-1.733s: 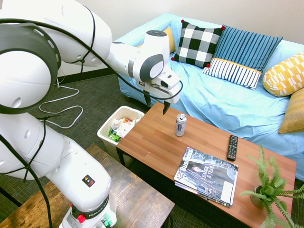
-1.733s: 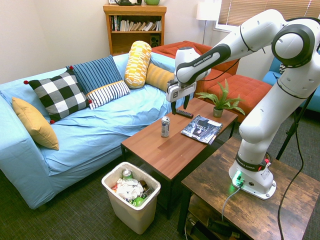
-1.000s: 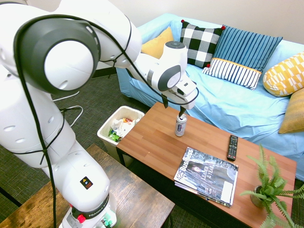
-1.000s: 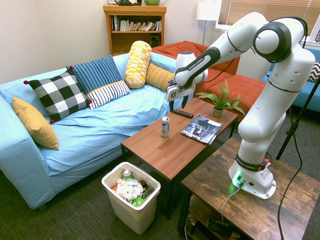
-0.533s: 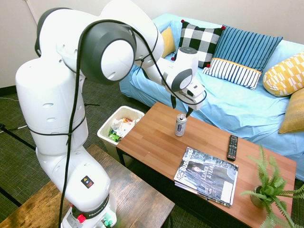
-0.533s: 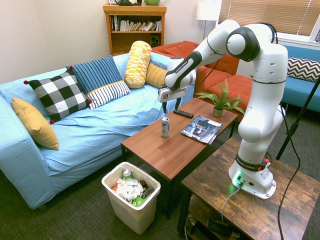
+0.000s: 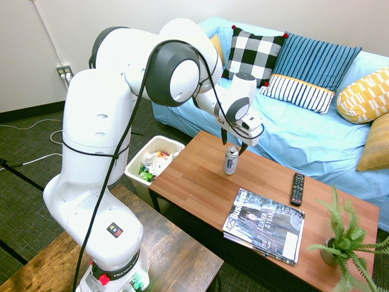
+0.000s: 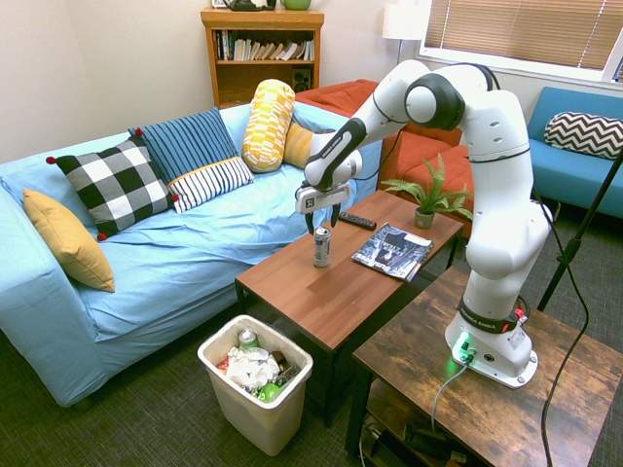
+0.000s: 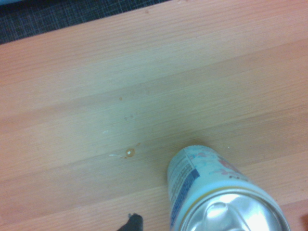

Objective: Throw the can in the trash bin

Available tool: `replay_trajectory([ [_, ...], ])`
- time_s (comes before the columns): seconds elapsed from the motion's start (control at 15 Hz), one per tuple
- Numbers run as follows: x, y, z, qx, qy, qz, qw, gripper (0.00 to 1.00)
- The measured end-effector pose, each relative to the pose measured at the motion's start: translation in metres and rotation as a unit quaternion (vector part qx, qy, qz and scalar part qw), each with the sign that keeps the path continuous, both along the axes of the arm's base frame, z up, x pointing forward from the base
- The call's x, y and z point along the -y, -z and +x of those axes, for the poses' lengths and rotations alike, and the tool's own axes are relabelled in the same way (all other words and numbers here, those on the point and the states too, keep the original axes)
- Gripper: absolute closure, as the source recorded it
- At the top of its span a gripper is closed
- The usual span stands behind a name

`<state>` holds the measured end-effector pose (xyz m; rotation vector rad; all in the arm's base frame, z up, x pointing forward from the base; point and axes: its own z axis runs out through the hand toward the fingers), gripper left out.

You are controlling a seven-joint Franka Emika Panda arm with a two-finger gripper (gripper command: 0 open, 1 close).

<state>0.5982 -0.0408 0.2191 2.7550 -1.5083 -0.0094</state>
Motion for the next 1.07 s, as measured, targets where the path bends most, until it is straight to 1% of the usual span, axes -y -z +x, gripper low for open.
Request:
replay_trajectory([
  [0.2, 0.002, 0.02, 0.005, -0.018, 0.005, -0.002, 1.0, 0.0],
  [0.4, 0.001, 0.031, 0.007, -0.033, 0.009, 0.001, 0.999, 0.0],
  [0.47, 0.001, 0.034, 0.007, -0.037, 0.011, 0.002, 0.999, 1.0],
  [0.6, 0.001, 0.039, 0.009, -0.048, 0.015, 0.006, 0.999, 1.0],
  [1.07, 0.003, 0.035, 0.018, -0.057, 0.024, 0.014, 0.998, 1.0],
])
